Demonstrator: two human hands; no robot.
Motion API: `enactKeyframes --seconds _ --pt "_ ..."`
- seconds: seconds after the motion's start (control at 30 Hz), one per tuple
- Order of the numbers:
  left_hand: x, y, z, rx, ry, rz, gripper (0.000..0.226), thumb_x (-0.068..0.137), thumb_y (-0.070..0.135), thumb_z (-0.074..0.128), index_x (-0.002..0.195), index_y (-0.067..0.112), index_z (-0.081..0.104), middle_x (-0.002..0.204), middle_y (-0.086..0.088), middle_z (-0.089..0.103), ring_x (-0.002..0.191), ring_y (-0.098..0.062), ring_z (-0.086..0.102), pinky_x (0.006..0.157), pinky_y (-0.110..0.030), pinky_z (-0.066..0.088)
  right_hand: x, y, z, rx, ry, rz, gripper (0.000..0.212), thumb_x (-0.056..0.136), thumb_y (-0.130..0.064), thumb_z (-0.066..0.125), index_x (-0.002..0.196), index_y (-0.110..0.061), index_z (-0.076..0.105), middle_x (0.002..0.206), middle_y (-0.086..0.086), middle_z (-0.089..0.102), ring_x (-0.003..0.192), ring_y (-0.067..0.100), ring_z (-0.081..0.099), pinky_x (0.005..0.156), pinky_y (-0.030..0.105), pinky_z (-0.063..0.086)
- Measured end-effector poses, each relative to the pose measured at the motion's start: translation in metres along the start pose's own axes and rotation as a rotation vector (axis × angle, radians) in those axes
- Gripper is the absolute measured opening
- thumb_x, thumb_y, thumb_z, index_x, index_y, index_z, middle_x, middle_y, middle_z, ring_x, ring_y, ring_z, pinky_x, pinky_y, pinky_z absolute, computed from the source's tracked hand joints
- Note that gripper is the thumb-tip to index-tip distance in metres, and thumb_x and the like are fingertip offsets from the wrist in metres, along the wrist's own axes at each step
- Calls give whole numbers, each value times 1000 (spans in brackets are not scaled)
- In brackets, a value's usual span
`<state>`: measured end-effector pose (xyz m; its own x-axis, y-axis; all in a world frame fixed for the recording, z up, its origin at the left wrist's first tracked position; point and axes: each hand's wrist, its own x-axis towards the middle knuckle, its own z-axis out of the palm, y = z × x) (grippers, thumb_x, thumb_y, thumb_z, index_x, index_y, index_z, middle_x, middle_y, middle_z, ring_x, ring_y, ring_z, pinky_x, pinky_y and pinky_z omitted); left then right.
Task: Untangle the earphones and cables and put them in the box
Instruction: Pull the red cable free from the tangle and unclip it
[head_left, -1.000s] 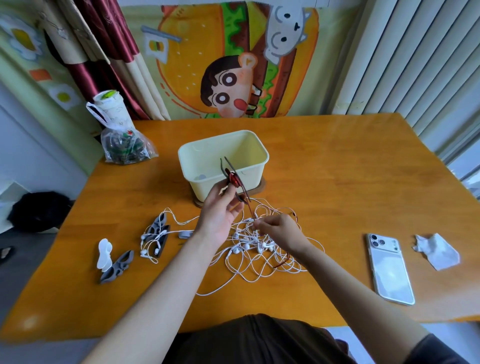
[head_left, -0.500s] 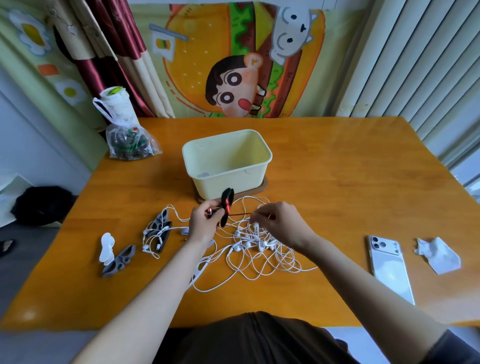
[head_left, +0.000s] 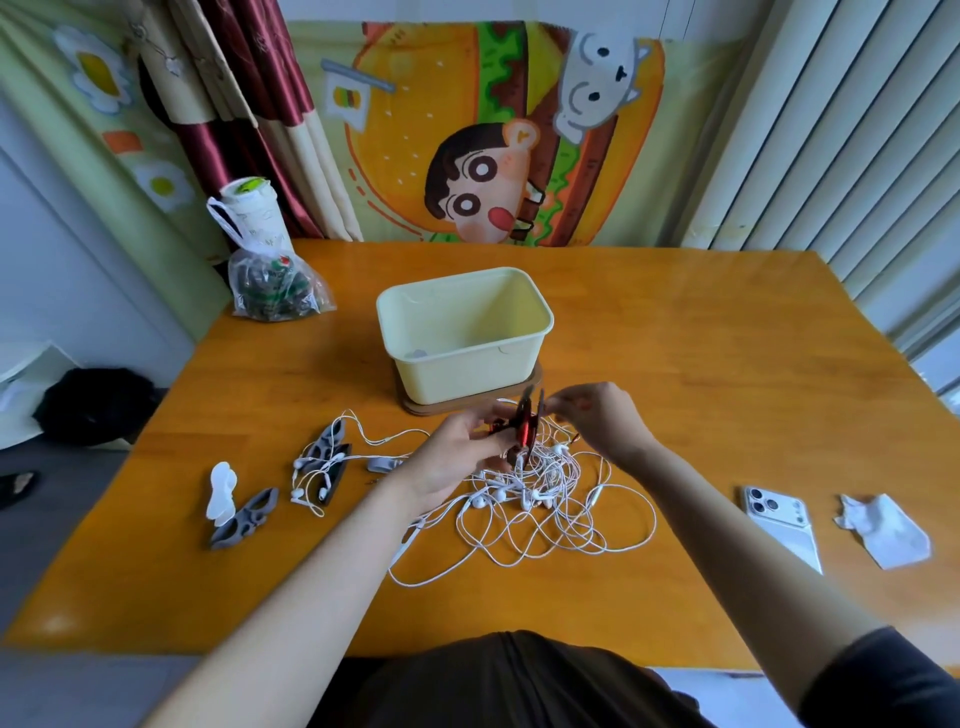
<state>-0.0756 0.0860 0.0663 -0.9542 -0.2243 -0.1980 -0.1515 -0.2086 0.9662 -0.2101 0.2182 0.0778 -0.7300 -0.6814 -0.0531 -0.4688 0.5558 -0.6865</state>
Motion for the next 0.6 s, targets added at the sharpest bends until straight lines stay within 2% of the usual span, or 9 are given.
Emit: enactKeyframes --seconds 0.07,0.2,0.3,0.37,0.47,0.6 --pt "1 8 4 -187 34 23 18 88 1 55 95 15 62 97 -2 63 83 -16 62 63 -23 52 -6 1 8 35 -24 0 15 91 -23 61 83 -21 73 70 -8 65 62 9 60 53 9 43" --pt "6 16 6 -424 114 32 18 92 1 48 98 16 58 92 -4 66 78 -13 63 61 -22 52 -20 -4 22 18 -83 -2 22 93 -23 57 78 -21 71 75 -4 69 56 8 56 51 15 40" --pt "11 13 5 -481 236 22 17 95 4 47 101 17 59 93 -6 65 81 -15 62 66 -23 52 -26 -11 28 10 -99 -48 18 92 -24 58 85 -18 74 82 -4 70 74 13 63 67 24 47" --pt "13 10 1 -491 322 14 16 96 7 49 104 16 60 95 -7 64 83 -16 61 66 -23 52 -29 -14 31 -55 -77 -75 18 92 -24 58 85 -20 75 94 -1 69 89 17 59 80 33 46" --pt "16 4 -5 -341 489 -12 14 95 6 53 101 16 61 92 -8 62 81 -17 60 62 -23 52 -32 -18 33 -144 -48 -107 18 92 -26 57 87 -22 74 106 -2 62 106 18 48 89 37 39" --pt "18 -8 -15 100 625 26 10 94 7 57 98 15 61 104 -10 62 86 -19 60 60 -21 50 -32 -25 30 -217 -56 -172 21 95 -26 52 91 -22 72 116 -3 56 113 18 42 88 33 34"
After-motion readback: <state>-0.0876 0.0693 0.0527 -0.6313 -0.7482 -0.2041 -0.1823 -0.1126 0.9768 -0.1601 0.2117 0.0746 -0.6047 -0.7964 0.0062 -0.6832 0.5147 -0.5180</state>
